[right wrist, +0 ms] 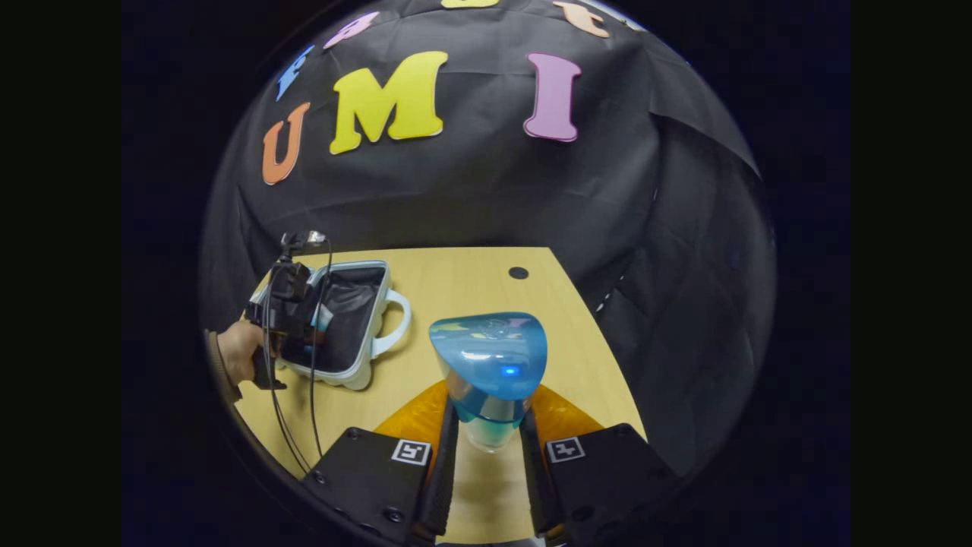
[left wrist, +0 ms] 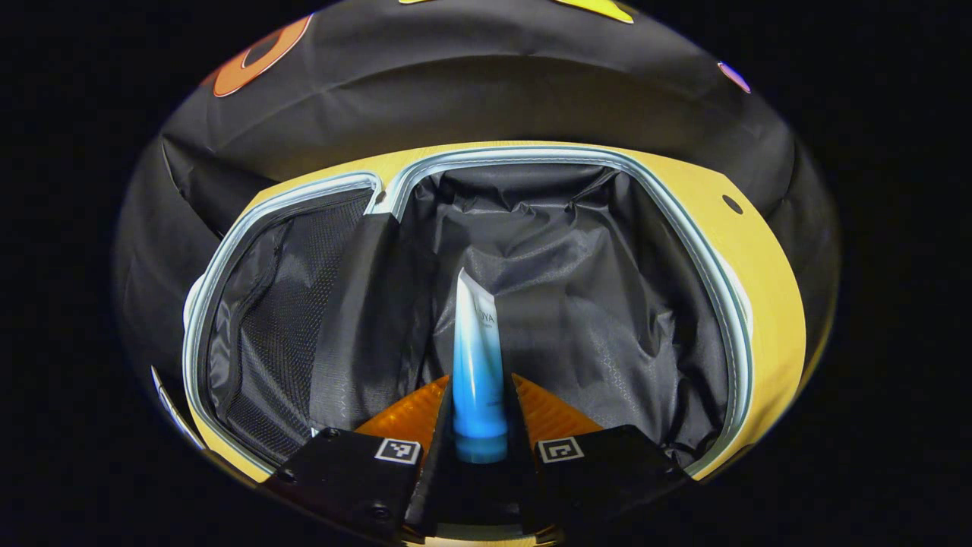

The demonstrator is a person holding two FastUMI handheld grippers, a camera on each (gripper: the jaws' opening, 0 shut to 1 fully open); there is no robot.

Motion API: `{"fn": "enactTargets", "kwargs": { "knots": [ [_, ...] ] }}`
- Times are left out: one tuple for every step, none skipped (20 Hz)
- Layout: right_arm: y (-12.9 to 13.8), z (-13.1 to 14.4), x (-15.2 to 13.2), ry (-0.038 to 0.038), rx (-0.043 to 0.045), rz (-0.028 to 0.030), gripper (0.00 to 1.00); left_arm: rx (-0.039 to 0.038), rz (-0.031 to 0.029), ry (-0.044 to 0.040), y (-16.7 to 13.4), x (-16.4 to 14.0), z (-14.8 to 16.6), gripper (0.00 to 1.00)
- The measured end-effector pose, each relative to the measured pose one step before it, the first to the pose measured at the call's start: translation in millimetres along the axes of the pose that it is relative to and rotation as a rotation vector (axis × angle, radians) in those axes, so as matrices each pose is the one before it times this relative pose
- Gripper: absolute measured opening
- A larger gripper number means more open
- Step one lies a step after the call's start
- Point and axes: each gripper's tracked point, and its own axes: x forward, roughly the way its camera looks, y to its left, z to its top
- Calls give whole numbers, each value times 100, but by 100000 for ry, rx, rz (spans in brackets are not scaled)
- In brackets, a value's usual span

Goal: First open the suitcase, pack the skin care products into it, and then close the suitcase.

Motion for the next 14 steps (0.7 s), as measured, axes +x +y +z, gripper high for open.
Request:
{"fn": "enactTargets", "kwargs": {
  "knots": [
    [937,463,246,-336,-664,1702,39,-1501,-2231,-1215,-313,-412,109,43],
    [1138,545,549,-293,-622,2050,39,-1630,-2072,-1788,-331,-500,174,53],
    [1242,781,486,-470,-330,2092,39,-1545,-1933,-1963,-282,-867,154,51],
    [1367,653,715,-285,-503,2191,39,-1027,-1432,-2622,-65,-967,256,64],
    [1461,621,666,-104,-1006,2331,39,-1154,-1223,-2511,39,-1062,228,77],
    [1537,559,768,-252,-2062,2283,39,-1019,-1256,-2865,34,-1247,244,79],
    [1661,676,878,-604,-2138,2480,39,-555,-1320,-3985,185,-1434,370,89],
    [1859,405,1132,-16,-1838,2369,39,-5,-885,-3796,294,-1361,301,82],
    [1803,200,1198,548,-1462,2579,39,595,-112,-3929,519,-1596,422,86],
    [1760,9,1319,1240,-1029,2287,39,1154,382,-3415,762,-1383,199,87],
    [1611,-45,1327,1312,-605,2064,39,1195,697,-3256,961,-1417,230,88],
    [1503,-130,1450,1473,-434,1815,39,969,981,-2917,1020,-1275,103,89],
    [1359,-173,1205,1649,-703,1386,39,890,412,-2599,790,-1322,176,89],
    [1298,-362,860,1925,-483,1185,39,619,531,-2739,846,-1161,253,89]
  ]
}}
